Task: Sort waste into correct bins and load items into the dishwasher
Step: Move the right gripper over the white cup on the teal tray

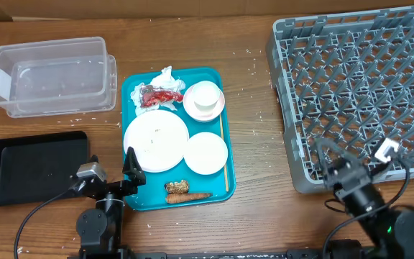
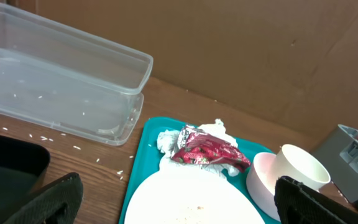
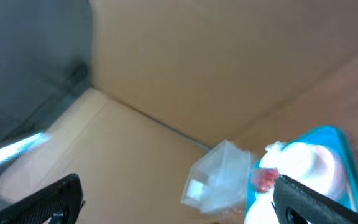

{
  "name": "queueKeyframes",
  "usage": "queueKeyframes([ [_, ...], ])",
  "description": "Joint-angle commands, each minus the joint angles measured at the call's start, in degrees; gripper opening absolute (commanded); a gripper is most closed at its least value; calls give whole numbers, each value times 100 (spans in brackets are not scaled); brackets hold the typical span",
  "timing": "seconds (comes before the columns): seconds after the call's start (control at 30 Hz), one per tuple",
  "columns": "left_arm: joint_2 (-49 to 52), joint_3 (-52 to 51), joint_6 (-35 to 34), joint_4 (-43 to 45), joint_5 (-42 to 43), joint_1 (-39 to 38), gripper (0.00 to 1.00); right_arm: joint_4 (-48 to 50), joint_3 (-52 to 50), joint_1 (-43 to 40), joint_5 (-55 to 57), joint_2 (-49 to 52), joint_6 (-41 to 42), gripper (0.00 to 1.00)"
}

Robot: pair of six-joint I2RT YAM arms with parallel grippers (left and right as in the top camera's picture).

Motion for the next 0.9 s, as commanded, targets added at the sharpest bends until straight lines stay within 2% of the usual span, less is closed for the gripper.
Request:
queueKeyframes([
  [0.0,-55,-24,-79,15,46,-4,100,-761,1460,24,-72,1080,-2135,100],
  [0.23,-55,-24,-81,15,46,-4,100,-2852,4033,374,-101,3403,-4304,99],
  [0.37,-55,-24,-79,15,46,-4,100,-3915,5383,1172,448,4697,-4957,100],
  [0.4,-55,-24,-79,15,46,-4,100,-4328,6004,1749,973,5340,-5187,100],
  [0.47,-55,-24,-79,15,46,-4,100,-4597,6511,2363,1596,5939,-5333,100],
  [0.67,-55,-24,-81,15,46,-4,100,-4767,7125,3576,2752,7403,-5536,100],
  [0.87,-55,-24,-81,15,46,-4,100,-4706,7125,3941,3110,8452,-5534,100],
])
